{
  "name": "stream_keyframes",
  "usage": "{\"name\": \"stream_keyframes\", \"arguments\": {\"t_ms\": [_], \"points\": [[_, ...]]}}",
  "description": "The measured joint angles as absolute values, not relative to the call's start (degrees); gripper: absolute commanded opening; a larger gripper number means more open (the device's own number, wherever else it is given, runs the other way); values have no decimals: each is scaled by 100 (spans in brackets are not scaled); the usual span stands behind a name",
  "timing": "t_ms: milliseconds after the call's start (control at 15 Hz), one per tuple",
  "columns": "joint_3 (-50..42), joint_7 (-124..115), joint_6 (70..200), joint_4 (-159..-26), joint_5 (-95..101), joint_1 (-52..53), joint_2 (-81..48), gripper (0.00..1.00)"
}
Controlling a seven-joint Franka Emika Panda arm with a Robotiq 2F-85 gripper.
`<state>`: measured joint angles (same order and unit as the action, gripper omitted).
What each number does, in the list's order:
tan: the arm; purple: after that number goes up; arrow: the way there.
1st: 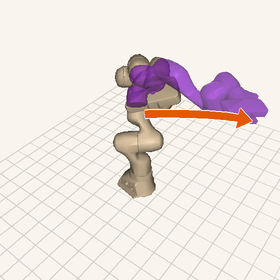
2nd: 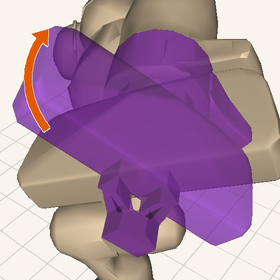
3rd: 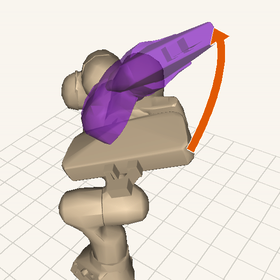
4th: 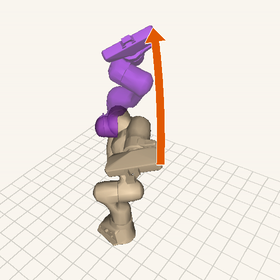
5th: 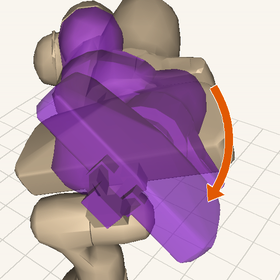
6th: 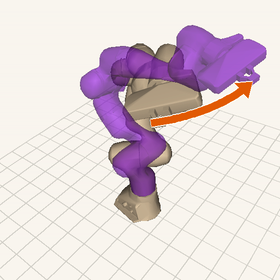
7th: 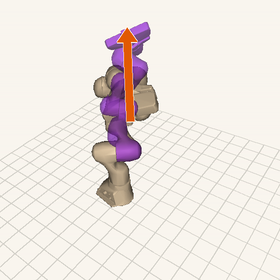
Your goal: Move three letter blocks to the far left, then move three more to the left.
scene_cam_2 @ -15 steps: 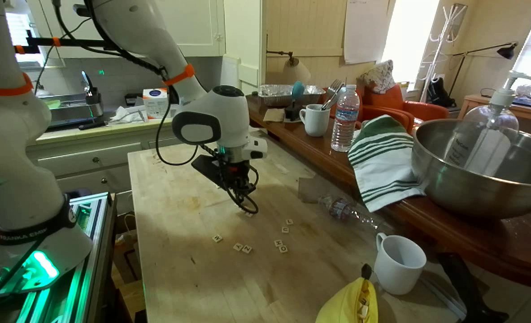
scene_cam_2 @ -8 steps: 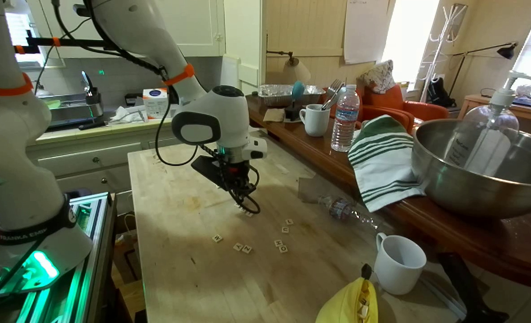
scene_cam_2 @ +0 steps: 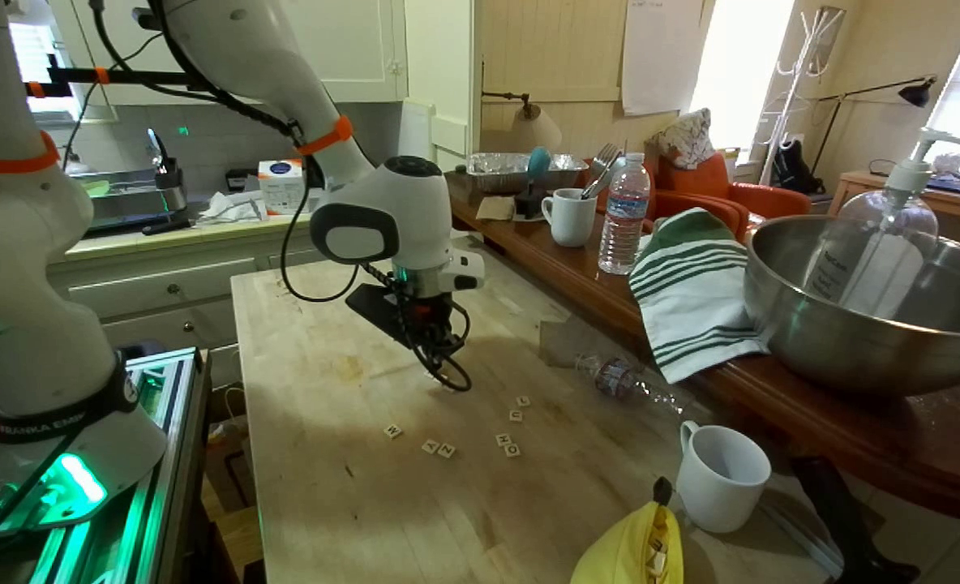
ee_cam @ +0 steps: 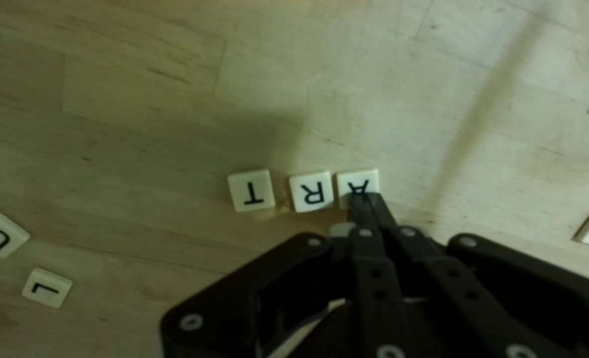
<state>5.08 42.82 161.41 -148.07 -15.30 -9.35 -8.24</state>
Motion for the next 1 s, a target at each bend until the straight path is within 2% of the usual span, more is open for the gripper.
{"name": "stream_keyframes", "arguments": {"t_ms": [1000], "points": [[429, 4284, 16141, -14805, -1530, -975, -824, 0]]}}
